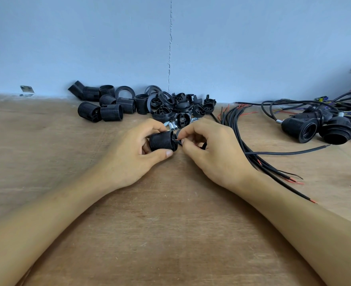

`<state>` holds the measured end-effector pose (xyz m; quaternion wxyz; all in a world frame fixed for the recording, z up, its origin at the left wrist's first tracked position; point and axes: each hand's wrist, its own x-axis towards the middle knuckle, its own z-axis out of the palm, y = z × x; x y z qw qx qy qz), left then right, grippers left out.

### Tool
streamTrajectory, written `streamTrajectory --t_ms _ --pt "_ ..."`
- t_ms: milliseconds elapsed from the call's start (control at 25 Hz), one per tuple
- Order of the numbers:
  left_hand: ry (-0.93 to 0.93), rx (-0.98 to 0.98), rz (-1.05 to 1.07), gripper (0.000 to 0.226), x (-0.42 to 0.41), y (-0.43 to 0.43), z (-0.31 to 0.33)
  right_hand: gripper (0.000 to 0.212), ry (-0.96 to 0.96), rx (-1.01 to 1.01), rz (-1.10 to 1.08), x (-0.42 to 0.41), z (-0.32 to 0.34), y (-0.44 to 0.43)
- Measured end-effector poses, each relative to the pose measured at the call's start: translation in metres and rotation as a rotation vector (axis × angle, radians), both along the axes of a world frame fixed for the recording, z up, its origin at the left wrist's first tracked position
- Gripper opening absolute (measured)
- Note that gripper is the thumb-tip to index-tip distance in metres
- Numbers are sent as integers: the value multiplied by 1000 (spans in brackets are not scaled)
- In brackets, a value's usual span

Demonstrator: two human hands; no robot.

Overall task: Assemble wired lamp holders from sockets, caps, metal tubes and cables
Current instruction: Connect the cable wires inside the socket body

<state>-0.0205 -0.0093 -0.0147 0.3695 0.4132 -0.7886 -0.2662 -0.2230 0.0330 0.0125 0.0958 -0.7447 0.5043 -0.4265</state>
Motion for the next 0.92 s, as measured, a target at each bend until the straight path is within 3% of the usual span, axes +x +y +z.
streamTrajectory --t_ms 560,920 --pt "33 10 -5 42 -2 2 1 12 -51 -5 -4 1 0 1" --pt "32 -5 -24 41 -3 4 3 9 27 -63 19 1 -2 -1"
